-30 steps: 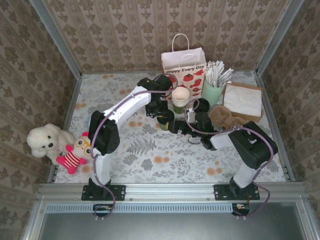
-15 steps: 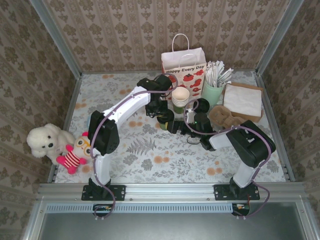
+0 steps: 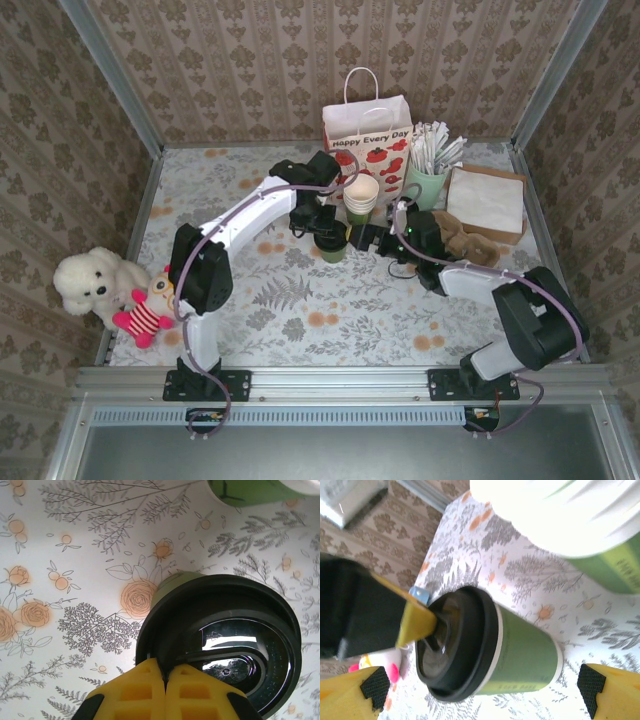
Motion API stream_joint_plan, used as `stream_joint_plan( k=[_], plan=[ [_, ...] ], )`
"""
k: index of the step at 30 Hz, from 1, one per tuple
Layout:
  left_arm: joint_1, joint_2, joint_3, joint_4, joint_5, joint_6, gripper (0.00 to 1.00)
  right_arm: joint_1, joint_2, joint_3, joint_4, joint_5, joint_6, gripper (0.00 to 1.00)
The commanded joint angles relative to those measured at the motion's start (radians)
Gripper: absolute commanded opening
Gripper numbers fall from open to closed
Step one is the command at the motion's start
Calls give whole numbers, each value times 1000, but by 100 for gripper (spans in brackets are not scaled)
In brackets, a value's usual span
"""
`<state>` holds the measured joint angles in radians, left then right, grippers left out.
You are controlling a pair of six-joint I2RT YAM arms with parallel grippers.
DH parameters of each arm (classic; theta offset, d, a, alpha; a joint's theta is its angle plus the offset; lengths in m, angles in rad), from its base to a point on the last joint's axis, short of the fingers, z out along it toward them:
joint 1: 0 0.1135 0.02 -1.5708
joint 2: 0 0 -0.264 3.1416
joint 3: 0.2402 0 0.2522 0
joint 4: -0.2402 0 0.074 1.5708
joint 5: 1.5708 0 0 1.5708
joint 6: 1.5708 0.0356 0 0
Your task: Pack the takeout coffee
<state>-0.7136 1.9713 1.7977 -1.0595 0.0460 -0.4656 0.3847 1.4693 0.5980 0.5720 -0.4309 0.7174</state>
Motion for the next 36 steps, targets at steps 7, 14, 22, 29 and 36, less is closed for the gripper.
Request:
stream_joint_plan(
  k=[7, 14, 22, 29, 36],
  plan=[
    [-79, -9, -1, -40, -2, 312, 0, -41, 48, 139, -364, -156, 73, 92],
    [-93, -37, -40, 4, 48, 380, 0, -41, 70, 161, -418, -110, 179, 86],
    [-103, -39, -74, 34, 48, 369, 0, -43, 93, 108, -314, -89, 313, 85],
    [-120, -14, -70, 46, 60, 345, 0, -63, 29, 99, -328, -48, 299, 91],
    [-122, 0, -87, 53, 68, 320, 0, -61, 68, 113, -336, -187, 129, 91]
  ],
)
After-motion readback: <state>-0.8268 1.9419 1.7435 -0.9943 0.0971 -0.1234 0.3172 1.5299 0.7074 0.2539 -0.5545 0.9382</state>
